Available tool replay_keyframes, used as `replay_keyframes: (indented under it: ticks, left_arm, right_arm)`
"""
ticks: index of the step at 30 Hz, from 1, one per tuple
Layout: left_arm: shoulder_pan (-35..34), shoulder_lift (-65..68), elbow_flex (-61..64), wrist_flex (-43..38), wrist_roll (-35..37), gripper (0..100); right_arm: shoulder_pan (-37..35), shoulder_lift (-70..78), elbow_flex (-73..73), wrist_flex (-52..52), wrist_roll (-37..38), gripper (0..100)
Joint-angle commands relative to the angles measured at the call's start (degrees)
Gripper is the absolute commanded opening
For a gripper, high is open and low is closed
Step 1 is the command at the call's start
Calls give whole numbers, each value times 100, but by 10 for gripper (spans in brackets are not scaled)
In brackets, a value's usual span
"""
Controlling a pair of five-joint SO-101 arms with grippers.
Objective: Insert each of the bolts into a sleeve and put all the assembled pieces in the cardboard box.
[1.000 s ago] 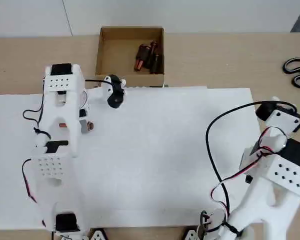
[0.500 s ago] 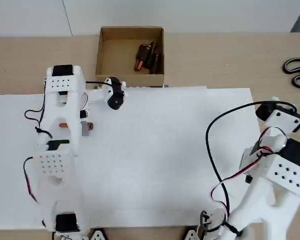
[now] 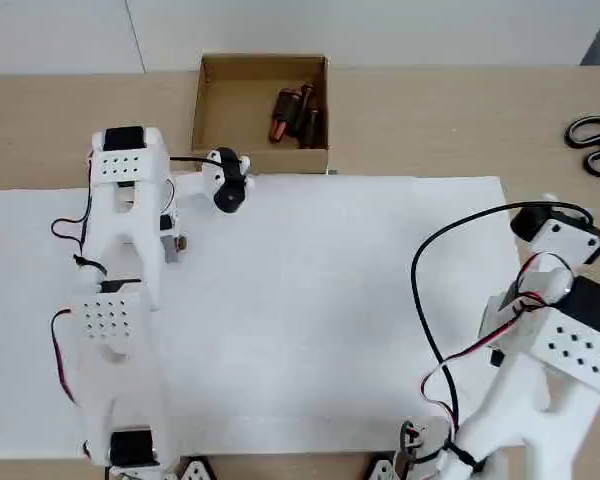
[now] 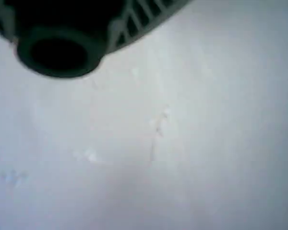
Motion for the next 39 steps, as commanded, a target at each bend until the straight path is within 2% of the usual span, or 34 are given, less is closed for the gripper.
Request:
replay_keyframes:
  ticks: [1, 10, 13, 16, 19, 24, 27, 32, 37, 39]
  left_arm:
    - [-44, 123, -286, -123, -554, 3]
    - [-35, -70, -277, 53, -475, 5]
    - [9, -554, -233, 62, -105, 5]
    - [97, -1099, -4, 62, -44, 5]
    - [176, -1758, 514, 62, -26, 5]
    - [290, -2980, 1429, 53, 404, 5]
    - [378, -3657, 1886, 53, 897, 5]
    - [510, -4686, 2308, 53, 2224, 5]
    - [765, -5398, 2536, 9, 2760, 5]
    - [870, -5574, 2668, -220, 3437, 5]
  right_arm:
    - [48, -136, -53, -48, 0, 3]
    - [48, -136, -53, -48, 0, 3]
    - [48, -136, -53, -40, 0, 3]
    - [48, -136, -53, -40, 0, 3]
    - [48, -145, -62, -31, -26, 3]
    - [-286, -479, -70, -22, -26, 3]
    - [-602, -963, -70, -22, 9, 3]
    - [-1288, -1701, -62, -57, 9, 3]
    - [-1903, -2237, -53, -303, -44, 3]
    - [-2079, -2466, -53, -576, -44, 2]
